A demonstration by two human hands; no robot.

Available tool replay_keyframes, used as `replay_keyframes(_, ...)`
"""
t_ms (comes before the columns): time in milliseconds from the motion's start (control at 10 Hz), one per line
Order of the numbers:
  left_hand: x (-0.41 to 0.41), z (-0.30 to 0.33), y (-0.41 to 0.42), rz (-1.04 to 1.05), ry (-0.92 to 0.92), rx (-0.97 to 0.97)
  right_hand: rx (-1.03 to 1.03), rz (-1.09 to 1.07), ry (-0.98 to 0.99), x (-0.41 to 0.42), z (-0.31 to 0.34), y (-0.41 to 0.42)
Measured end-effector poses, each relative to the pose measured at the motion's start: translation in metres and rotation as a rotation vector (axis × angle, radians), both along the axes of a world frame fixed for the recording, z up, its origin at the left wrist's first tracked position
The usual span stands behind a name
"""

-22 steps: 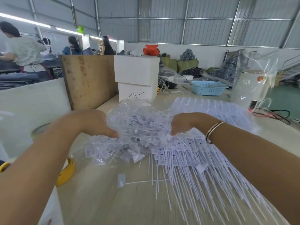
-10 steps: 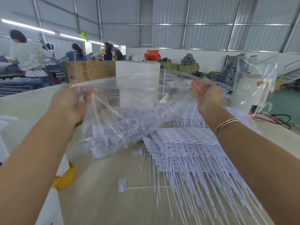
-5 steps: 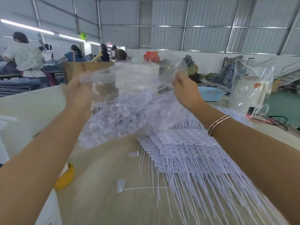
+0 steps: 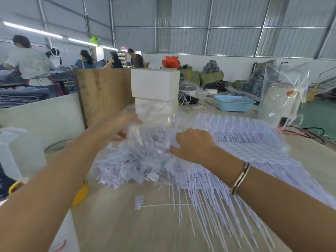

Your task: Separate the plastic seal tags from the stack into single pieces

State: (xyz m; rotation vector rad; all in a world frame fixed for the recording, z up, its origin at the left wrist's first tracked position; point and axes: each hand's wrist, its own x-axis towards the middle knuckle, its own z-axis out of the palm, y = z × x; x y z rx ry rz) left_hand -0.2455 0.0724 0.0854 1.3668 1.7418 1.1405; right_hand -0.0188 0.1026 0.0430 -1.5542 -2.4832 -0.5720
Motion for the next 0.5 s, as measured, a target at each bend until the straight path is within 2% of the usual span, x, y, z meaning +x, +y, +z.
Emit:
replay_keyframes(100,-0.004,-0.019,-0.01,-0.29,0.348,-0.425,-0.234,-0.124,-0.172,0.011,-0.018,-0.002)
replay_keyframes(200,-0.001,-0.028,-0.013,-0.324,0.466,-0.514,-0.306,-0.159,-0.079,0.022,-0.021,-0.006)
replay_keyframes(300,0.007,-0.022,-0.018,-0.203,0.605,-0.313,-0.204,-0.078,0.064,0.025,-0.011,-0.011)
replay_keyframes(400,0.012,-0.013,-0.026,-0.163,0.755,-0.192,-0.005,-0.034,0.077,0.026,0.0,-0.027)
replay_keyframes(500,0.029,-0.012,-0.043,-0.045,0.979,-0.059,0.186,-0.023,0.1,0.029,-0.001,-0.042)
